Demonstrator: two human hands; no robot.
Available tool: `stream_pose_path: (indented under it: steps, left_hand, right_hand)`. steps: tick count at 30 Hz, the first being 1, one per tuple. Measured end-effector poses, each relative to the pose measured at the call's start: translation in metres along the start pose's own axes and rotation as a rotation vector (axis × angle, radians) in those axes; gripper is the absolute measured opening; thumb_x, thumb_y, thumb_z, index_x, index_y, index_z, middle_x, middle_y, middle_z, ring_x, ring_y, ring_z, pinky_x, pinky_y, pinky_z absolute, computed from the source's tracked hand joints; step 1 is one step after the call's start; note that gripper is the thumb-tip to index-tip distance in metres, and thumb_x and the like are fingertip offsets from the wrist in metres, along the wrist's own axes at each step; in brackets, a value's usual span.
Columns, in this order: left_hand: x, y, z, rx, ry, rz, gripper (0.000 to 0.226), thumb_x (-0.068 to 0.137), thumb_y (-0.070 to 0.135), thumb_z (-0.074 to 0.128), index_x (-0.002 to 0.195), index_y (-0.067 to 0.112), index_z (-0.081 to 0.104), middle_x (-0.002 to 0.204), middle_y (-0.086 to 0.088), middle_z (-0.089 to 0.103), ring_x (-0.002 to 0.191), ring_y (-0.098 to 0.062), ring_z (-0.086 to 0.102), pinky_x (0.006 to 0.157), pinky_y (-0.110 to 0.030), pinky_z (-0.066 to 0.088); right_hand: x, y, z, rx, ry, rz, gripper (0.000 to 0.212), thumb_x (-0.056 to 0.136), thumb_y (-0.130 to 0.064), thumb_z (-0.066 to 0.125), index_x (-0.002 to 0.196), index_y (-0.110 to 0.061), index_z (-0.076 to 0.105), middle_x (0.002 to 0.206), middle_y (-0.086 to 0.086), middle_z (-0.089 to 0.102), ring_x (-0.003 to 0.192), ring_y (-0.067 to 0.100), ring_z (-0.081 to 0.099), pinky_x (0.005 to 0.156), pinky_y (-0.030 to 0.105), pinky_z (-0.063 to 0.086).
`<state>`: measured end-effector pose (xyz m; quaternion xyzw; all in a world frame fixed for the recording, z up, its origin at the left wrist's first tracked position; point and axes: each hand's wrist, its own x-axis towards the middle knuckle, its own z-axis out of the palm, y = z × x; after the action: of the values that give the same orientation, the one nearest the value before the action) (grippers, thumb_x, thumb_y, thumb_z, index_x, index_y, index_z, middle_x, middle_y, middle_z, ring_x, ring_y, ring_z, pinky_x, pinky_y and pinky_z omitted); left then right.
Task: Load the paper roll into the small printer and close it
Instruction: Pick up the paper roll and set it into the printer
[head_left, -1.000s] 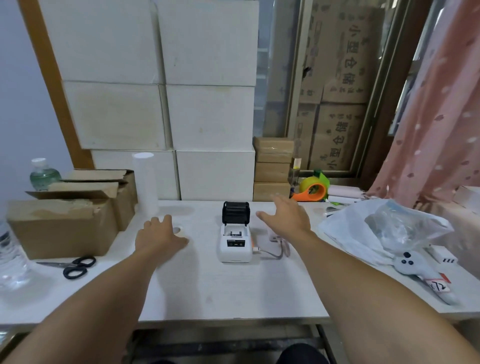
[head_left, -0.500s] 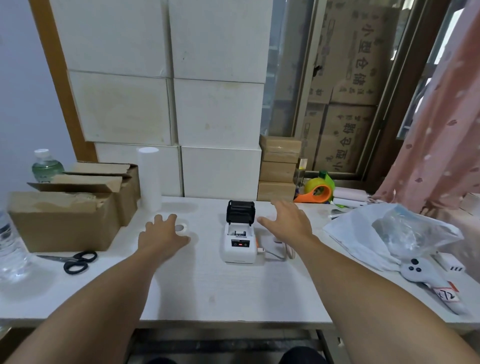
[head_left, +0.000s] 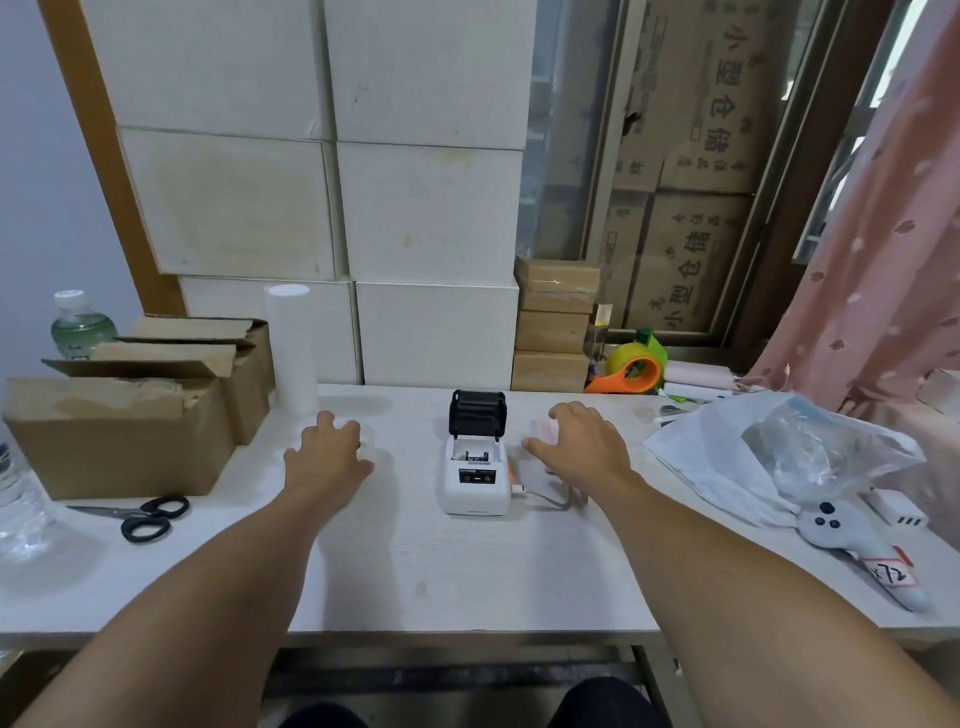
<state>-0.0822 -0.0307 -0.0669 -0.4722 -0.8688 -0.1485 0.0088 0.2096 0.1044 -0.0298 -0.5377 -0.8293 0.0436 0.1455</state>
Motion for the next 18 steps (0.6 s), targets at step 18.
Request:
stream_pose_path:
  steps: [18]
  left_hand:
    - [0.015,0.07,-0.075,-0.45,0.289,-0.063,0.032,0.083,0.042,0.079,0.077,0.01,0.076,0.1,-0.01,0.053,0.11,-0.037,0.051,0.087,-0.039,0.04]
  right_hand:
    - [0.018,-0.054,-0.035,0.705,0.052,-0.038,0.041,0.094,-0.054,0.069,0.117,-0.02,0.069,0.112,-0.006,0.067,0.104,0.016,0.063,0.083,0.033,0.05]
